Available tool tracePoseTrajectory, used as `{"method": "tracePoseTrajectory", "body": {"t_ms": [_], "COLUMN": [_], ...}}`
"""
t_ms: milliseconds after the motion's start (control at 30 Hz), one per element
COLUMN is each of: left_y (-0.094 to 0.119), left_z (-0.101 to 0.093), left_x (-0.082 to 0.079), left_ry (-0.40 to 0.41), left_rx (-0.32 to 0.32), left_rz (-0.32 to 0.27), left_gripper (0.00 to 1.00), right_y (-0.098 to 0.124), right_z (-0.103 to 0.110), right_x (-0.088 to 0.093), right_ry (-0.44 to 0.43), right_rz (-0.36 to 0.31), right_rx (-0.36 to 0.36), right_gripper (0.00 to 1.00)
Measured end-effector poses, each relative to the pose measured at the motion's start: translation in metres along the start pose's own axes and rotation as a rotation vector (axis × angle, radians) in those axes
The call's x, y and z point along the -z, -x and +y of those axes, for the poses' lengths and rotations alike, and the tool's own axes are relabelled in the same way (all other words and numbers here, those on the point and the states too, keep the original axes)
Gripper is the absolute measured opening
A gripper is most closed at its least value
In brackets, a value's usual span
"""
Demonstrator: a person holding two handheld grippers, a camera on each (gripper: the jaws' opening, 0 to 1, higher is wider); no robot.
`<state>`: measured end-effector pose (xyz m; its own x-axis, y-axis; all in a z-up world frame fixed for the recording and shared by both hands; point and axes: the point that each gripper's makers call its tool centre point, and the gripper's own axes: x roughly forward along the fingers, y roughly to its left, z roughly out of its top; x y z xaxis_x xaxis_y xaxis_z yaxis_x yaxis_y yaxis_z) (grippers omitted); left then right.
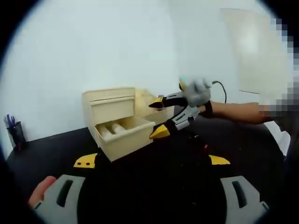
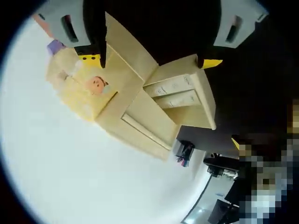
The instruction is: Open the drawer, pick up the cosmetic bottles from the table one by one, place them into the drawer, release the gripper, close the drawer, and move the gripper away
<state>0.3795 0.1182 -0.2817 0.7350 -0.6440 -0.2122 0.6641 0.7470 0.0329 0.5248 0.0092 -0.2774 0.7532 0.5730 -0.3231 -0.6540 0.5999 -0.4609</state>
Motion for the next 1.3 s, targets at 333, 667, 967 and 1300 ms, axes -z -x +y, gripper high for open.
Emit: {"method": "tracePoseTrajectory", "body": {"t_ms": [333,667,967,1300], "left_y": [-0.010,-0.008,-0.011,-0.012], "left_z": [-0.010,-0.002,-0.006,0.000], "left_x": [0.006,0.007,0.010,0.007], "left_ry": [-0.032,-0.039,-0.048,-0.051], "left_rx": [0.021,0.017,0.023,0.017], "left_rz": [0.043,0.059,0.077,0.075], "left_gripper": [0.88,0.88,0.87,0.87], "right_y": [-0.009,-0.020,-0.024,-0.034], "right_z": [-0.008,-0.017,-0.022,-0.035], "right_x": [0.003,0.000,-0.001,-0.005], "right_ry": [-0.026,0.033,0.046,0.094], "right_rz": [0.002,0.000,0.006,-0.017], "right_rx": [0.026,0.071,0.091,0.133], "right_gripper": [0.73,0.69,0.69,0.69]}}
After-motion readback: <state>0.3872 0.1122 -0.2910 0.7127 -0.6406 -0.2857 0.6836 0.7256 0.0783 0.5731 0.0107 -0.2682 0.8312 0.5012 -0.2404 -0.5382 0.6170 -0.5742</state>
